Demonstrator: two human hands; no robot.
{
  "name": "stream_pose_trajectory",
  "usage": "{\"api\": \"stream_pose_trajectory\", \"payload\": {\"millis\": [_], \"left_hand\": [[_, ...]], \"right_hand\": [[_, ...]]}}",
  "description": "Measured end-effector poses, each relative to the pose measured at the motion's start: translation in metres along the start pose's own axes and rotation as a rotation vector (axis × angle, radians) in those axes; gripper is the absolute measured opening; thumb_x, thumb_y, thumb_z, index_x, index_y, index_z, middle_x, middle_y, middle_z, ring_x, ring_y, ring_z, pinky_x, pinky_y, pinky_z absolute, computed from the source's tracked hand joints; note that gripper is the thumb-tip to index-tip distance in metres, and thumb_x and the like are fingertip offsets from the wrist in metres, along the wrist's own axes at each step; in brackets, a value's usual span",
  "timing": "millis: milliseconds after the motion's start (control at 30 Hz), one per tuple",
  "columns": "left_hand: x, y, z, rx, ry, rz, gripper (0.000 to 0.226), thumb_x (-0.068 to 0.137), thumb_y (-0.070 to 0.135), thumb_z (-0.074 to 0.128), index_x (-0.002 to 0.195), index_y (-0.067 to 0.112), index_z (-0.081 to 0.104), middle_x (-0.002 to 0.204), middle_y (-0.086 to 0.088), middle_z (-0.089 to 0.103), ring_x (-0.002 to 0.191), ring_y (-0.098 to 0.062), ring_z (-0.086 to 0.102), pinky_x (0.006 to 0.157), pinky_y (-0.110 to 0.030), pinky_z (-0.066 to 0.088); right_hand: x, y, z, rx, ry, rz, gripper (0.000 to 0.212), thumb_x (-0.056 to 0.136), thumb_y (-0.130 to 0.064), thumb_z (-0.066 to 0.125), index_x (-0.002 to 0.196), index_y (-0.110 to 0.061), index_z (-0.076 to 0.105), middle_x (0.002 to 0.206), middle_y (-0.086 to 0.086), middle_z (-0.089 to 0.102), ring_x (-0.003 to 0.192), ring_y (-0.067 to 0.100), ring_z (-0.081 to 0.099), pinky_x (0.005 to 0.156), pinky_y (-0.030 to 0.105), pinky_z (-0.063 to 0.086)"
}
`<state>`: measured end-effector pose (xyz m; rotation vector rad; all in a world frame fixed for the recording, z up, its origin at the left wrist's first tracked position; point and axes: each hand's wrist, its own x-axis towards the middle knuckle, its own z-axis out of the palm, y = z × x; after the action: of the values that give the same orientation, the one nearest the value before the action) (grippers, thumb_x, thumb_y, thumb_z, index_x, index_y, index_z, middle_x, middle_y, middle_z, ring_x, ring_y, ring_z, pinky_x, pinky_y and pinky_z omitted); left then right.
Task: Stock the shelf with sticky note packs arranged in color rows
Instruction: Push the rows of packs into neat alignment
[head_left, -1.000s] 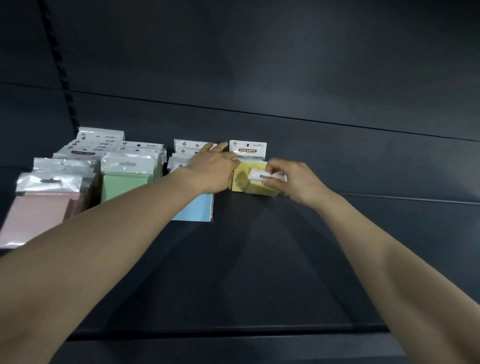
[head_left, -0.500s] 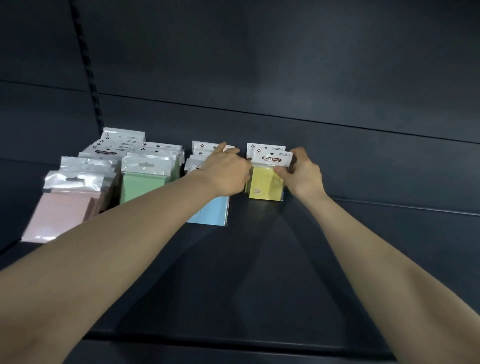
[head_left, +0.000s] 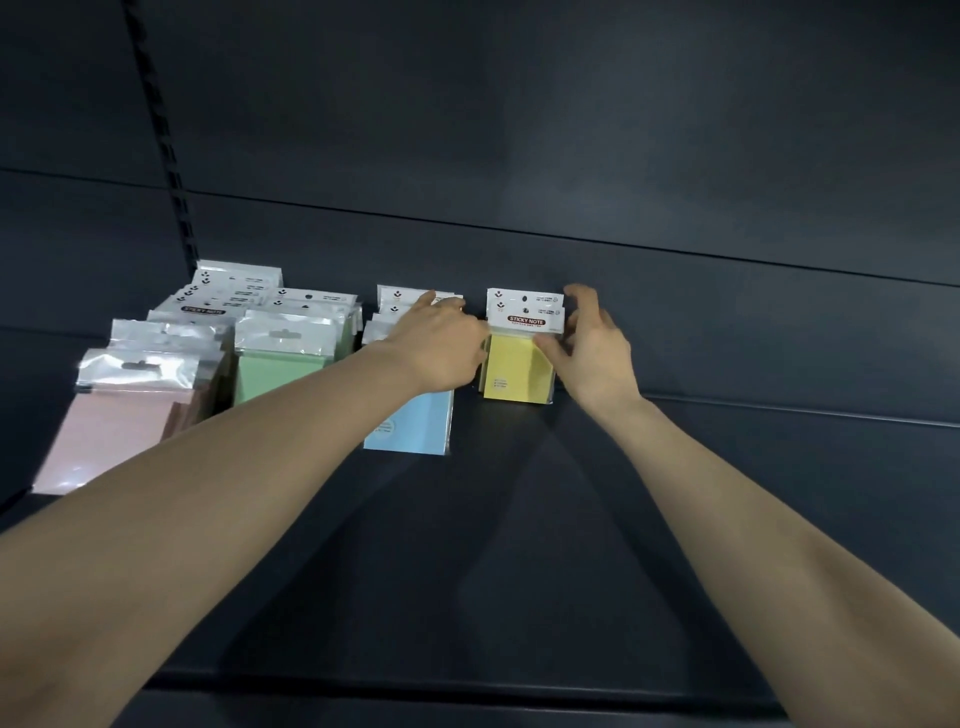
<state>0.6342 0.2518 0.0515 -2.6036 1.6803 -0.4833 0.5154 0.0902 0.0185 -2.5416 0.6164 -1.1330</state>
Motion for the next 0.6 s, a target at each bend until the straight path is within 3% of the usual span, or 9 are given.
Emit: {"api": "stream_pose_trajectory", "payload": {"millis": [133, 267, 400, 500, 600], "left_hand": [[-0.002, -0.001, 0.001, 0.002, -0.039, -0.009, 0.035, 0.098, 0.035, 0.039, 0.118, 0.016, 0.061, 0.126, -0.010, 0.060, 0.140, -0.026, 0.028, 0.117, -0.049, 0.012], [-0.001, 0.006, 0.005, 0.014, -0.113, -0.025, 0.043, 0.099, 0.040, 0.035, 0.122, 0.012, 0.060, 0.137, -0.001, 0.051, 0.147, -0.027, 0.008, 0.117, -0.056, 0.002], [0.000, 0.010, 0.004, -0.078, -0.176, -0.048, 0.027, 0.097, 0.031, 0.037, 0.084, 0.017, 0.057, 0.125, -0.002, 0.059, 0.147, -0.022, 0.012, 0.115, -0.059, -0.003], [-0.001, 0.008, 0.000, -0.126, -0.165, -0.042, 0.021, 0.095, 0.024, 0.042, 0.084, 0.016, 0.057, 0.122, -0.002, 0.060, 0.147, -0.018, 0.012, 0.114, -0.061, -0.006], [-0.003, 0.004, -0.002, -0.056, -0.094, -0.022, 0.023, 0.097, 0.030, 0.042, 0.093, 0.018, 0.061, 0.121, 0.002, 0.060, 0.147, -0.022, 0.014, 0.115, -0.060, 0.000]], "right_hand": [[-0.007, -0.002, -0.001, -0.014, -0.021, -0.053, 0.058, 0.084, -0.023, 0.069, 0.134, -0.024, 0.038, 0.115, 0.007, 0.057, 0.089, 0.026, 0.062, 0.077, 0.033, 0.046], [-0.009, -0.004, -0.002, 0.016, -0.084, -0.009, 0.060, 0.084, -0.018, 0.070, 0.134, -0.022, 0.037, 0.106, 0.004, 0.065, 0.090, 0.027, 0.063, 0.082, 0.040, 0.051], [-0.008, -0.004, -0.002, 0.004, -0.112, 0.019, 0.060, 0.085, -0.010, 0.066, 0.136, -0.021, 0.037, 0.100, 0.008, 0.067, 0.088, 0.030, 0.063, 0.082, 0.043, 0.051], [-0.006, -0.001, -0.001, -0.015, -0.120, 0.035, 0.058, 0.085, -0.010, 0.065, 0.135, -0.019, 0.038, 0.101, 0.008, 0.065, 0.087, 0.030, 0.062, 0.081, 0.043, 0.051], [-0.009, 0.002, -0.001, -0.101, -0.068, -0.051, 0.061, 0.083, -0.011, 0.069, 0.137, -0.016, 0.041, 0.120, 0.011, 0.055, 0.098, 0.032, 0.059, 0.086, 0.041, 0.050]]}}
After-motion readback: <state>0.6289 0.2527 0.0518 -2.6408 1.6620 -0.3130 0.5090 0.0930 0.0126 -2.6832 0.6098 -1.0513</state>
